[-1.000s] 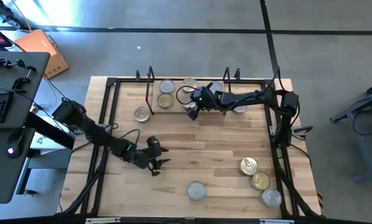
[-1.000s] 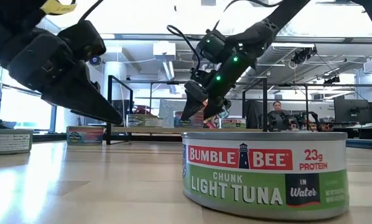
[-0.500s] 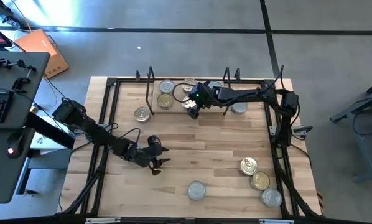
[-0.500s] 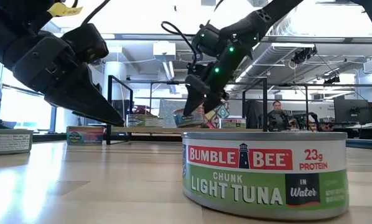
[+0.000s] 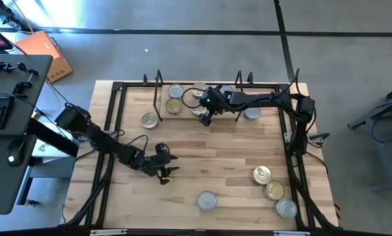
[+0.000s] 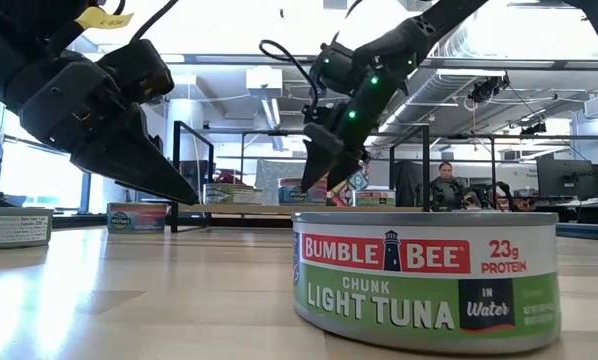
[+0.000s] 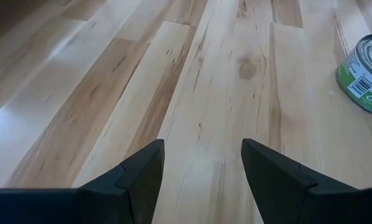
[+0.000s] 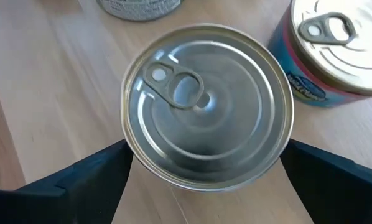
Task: Stack canned seafood by type on shelf
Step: Put the bottom left blue tuna can on the shelf aligned with the other blue tuna can
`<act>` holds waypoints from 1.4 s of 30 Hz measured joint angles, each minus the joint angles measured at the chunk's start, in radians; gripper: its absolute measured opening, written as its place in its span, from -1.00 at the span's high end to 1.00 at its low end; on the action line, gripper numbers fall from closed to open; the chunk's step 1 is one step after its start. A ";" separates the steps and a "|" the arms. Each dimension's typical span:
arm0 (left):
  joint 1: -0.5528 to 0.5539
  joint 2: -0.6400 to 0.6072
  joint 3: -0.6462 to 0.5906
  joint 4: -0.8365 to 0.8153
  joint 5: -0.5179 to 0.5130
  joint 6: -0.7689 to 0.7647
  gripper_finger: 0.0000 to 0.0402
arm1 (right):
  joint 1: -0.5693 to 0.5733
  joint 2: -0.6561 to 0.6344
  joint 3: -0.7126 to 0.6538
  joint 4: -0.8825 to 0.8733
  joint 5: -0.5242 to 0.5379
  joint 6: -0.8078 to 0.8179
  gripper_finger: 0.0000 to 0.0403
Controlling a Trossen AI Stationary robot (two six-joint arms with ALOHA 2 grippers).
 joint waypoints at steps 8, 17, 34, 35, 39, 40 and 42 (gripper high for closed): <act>0.000 0.000 0.000 -0.002 0.000 0.000 -0.03 | -0.008 0.000 0.000 -0.027 0.001 0.025 -0.96; 0.000 0.000 0.000 -0.003 0.000 0.000 -0.03 | -0.005 0.000 0.000 -0.030 0.001 0.117 -0.82; 0.000 0.000 0.000 -0.003 -0.001 0.007 -0.03 | 0.044 -0.080 0.000 -0.200 0.006 0.145 -0.06; 0.000 0.000 0.000 -0.004 -0.001 0.007 -0.03 | 0.055 -0.080 0.000 -0.201 0.005 0.148 0.00; 0.000 0.000 0.000 -0.003 -0.001 0.008 -0.03 | 0.100 -0.074 0.000 -0.182 0.005 0.150 0.27; 0.000 0.000 0.000 -0.003 -0.001 0.008 -0.03 | 0.109 -0.071 0.000 -0.178 0.005 0.148 0.34; 0.000 0.000 0.000 -0.003 -0.004 0.008 -0.03 | 0.120 -0.068 -0.001 -0.157 0.004 0.148 0.49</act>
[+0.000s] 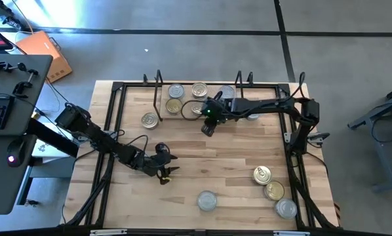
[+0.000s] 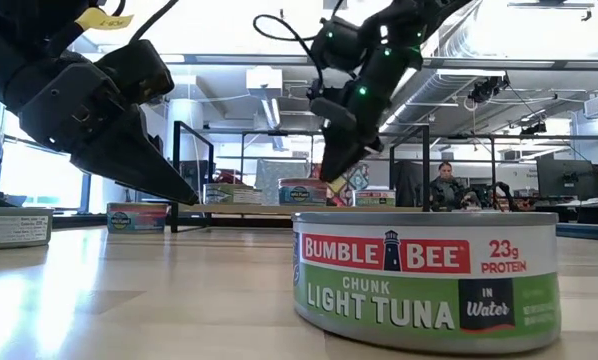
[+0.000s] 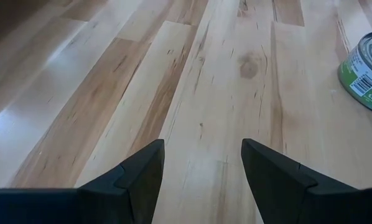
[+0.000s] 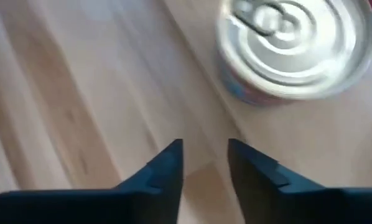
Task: Stack canned seafood by type on shelf
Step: Put the bottom left blue tuna can on the shelf aligned with the other blue tuna can, then put the bottom green tuna can on the shelf aligned with the other green tuna can
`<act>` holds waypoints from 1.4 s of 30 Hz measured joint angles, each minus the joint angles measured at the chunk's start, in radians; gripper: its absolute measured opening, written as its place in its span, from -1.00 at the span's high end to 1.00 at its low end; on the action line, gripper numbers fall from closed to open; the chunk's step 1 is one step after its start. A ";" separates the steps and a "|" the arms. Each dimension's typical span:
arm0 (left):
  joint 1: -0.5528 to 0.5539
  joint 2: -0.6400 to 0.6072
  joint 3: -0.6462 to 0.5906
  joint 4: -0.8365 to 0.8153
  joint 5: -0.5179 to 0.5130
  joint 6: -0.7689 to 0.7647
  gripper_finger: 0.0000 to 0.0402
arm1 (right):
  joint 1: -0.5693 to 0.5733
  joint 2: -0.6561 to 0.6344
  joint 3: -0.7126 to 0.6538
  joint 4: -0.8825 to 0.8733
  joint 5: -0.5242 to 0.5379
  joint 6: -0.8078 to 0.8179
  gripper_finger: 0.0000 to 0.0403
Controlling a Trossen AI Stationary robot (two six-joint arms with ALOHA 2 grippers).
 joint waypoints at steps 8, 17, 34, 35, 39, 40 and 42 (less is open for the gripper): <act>0.000 0.000 0.000 0.005 -0.003 0.003 -0.03 | -0.014 0.043 0.000 0.136 0.001 -0.015 0.95; 0.000 0.000 0.000 0.002 -0.003 0.003 -0.03 | -0.043 0.071 0.000 0.197 0.004 -0.017 0.96; -0.044 0.000 0.000 0.003 -0.038 0.000 -0.03 | 0.283 0.064 0.000 0.210 0.175 -0.033 0.96; -0.054 0.000 0.000 0.004 -0.052 0.003 -0.03 | 0.318 0.065 -0.005 0.238 0.216 -0.019 0.96; -0.112 -0.022 0.016 -0.042 -0.082 0.018 -0.03 | 0.460 0.065 -0.095 0.463 0.337 0.012 0.96; -0.131 -0.036 0.030 -0.067 -0.089 0.015 -0.03 | 0.492 0.066 -0.126 0.519 0.350 0.021 0.96; -0.174 -0.074 0.059 -0.141 -0.122 0.017 -0.03 | 0.548 0.067 -0.184 0.628 0.360 0.058 0.96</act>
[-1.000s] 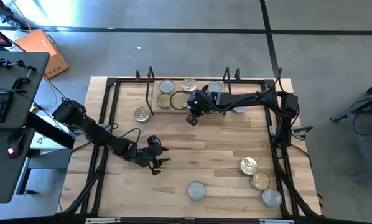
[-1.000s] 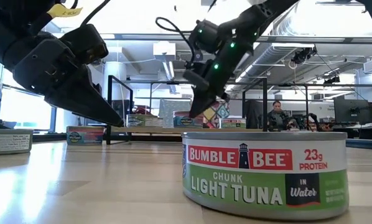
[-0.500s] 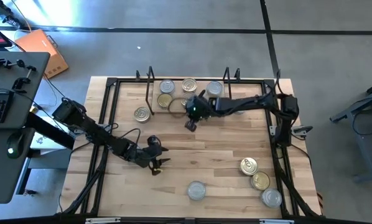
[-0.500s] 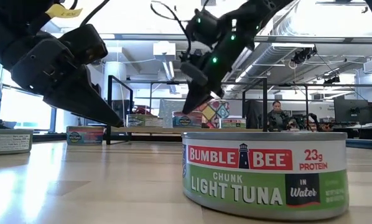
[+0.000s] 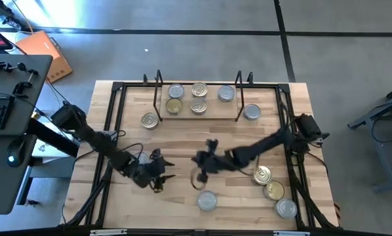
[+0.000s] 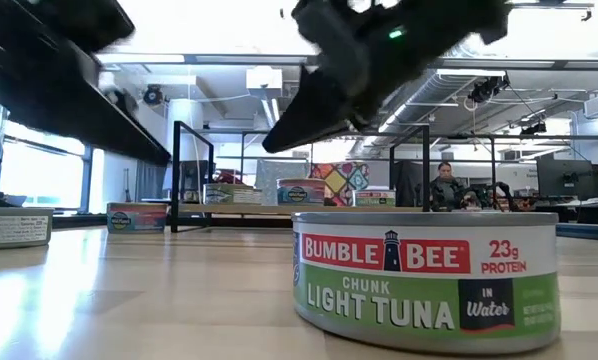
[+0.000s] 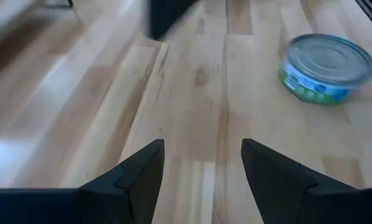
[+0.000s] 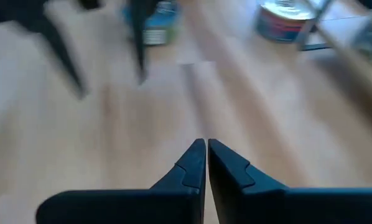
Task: Stack canned seafood by type on shelf
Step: Put the bottom green tuna can on the shelf aligned with the other green tuna can
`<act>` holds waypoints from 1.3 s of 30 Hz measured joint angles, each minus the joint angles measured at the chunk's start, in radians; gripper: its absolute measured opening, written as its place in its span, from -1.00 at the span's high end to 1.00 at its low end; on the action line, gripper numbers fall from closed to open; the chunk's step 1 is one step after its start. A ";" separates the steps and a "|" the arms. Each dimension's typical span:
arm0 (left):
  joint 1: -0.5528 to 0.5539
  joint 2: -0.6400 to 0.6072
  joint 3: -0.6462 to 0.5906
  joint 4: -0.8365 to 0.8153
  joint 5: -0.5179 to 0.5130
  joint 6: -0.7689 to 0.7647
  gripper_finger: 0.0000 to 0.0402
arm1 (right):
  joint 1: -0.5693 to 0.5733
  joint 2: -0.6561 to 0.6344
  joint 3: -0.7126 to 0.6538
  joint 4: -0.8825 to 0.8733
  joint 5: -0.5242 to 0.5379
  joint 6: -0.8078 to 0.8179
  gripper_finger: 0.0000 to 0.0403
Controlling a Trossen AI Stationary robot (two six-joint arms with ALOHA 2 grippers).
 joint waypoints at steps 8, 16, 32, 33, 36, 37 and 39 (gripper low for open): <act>-0.144 -0.126 0.052 -0.120 -0.252 0.167 -0.03 | 0.191 0.018 -0.154 0.518 0.268 -0.023 0.96; -0.147 -0.102 0.028 0.137 -0.302 0.333 -0.03 | 0.385 0.021 -0.155 0.713 0.656 -0.299 0.96; -0.058 -0.002 0.002 0.234 -0.259 0.281 -0.03 | 0.720 -0.185 -0.129 0.001 0.480 0.819 1.00; -0.054 -0.002 0.002 0.234 -0.259 0.281 -0.03 | 0.726 -0.186 -0.109 -0.094 0.425 0.910 1.00; -0.049 -0.002 0.002 0.235 -0.259 0.279 -0.03 | 0.729 -0.184 -0.021 -0.417 0.207 1.206 1.00; -0.049 -0.002 0.002 0.235 -0.259 0.279 -0.03 | 0.726 -0.179 0.011 -0.523 0.119 1.304 1.00; -0.049 -0.002 0.002 0.236 -0.259 0.279 -0.03 | 0.722 -0.169 0.067 -0.713 -0.052 1.459 1.00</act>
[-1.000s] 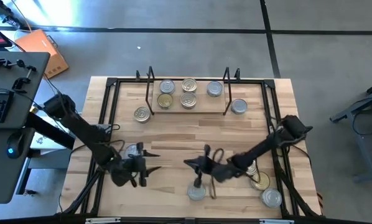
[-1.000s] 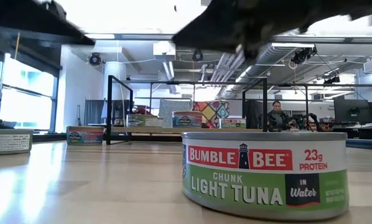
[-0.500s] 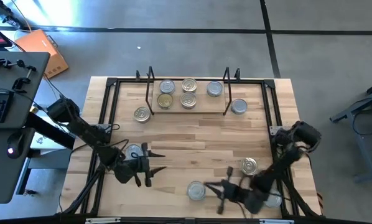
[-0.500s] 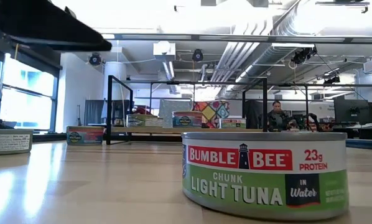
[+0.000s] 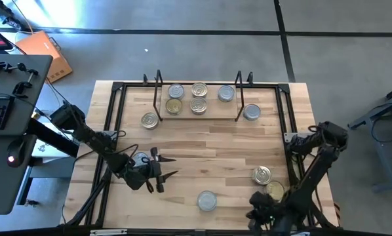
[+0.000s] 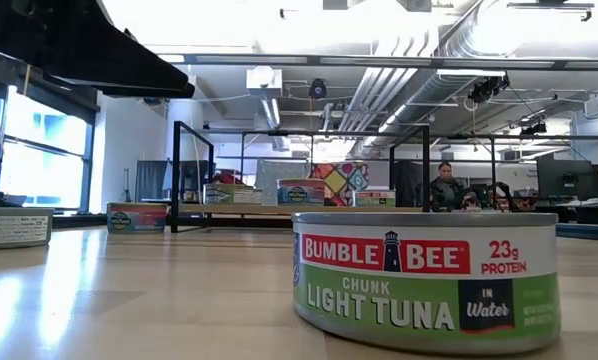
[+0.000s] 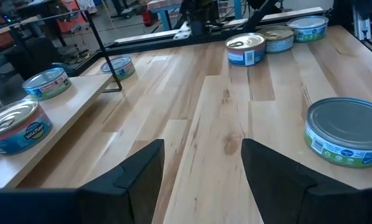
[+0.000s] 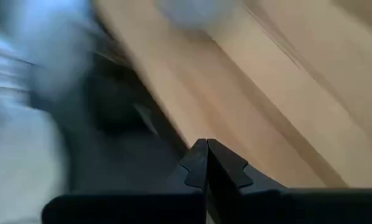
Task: Stack canned seafood by type on shelf
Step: Put the bottom green tuna can on the shelf aligned with the other green tuna can
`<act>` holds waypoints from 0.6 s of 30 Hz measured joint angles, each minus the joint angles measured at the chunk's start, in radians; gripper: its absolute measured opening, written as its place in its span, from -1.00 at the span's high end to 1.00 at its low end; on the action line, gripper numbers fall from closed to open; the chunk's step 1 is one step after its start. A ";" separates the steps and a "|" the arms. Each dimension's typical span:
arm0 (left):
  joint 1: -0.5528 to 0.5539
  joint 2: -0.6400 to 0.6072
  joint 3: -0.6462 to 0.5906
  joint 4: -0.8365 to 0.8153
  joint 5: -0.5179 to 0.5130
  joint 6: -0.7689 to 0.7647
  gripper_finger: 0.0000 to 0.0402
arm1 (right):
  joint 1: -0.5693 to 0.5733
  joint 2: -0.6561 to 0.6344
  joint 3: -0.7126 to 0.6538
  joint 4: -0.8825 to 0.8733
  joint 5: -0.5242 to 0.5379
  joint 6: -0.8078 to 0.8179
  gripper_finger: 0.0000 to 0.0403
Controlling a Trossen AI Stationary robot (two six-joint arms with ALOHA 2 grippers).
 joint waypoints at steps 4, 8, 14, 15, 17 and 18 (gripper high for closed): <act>0.000 0.000 0.000 -0.001 0.000 0.000 -0.03 | -0.003 0.000 0.087 -0.277 -0.270 0.192 1.00; 0.000 0.000 0.000 -0.001 0.000 0.000 -0.03 | -0.003 0.000 0.103 -0.414 -0.498 0.268 1.00; 0.000 0.000 0.000 -0.004 0.000 0.000 -0.03 | -0.003 0.000 0.043 -0.405 -0.656 0.226 1.00; 0.000 0.000 0.000 -0.004 0.000 0.000 -0.03 | -0.003 0.000 0.032 -0.402 -0.659 0.227 1.00; 0.000 0.000 0.000 -0.005 0.000 0.000 -0.03 | -0.003 0.000 0.007 -0.395 -0.666 0.227 1.00; 0.000 0.000 0.000 -0.005 0.000 0.000 -0.03 | -0.003 0.000 -0.002 -0.387 -0.666 0.227 1.00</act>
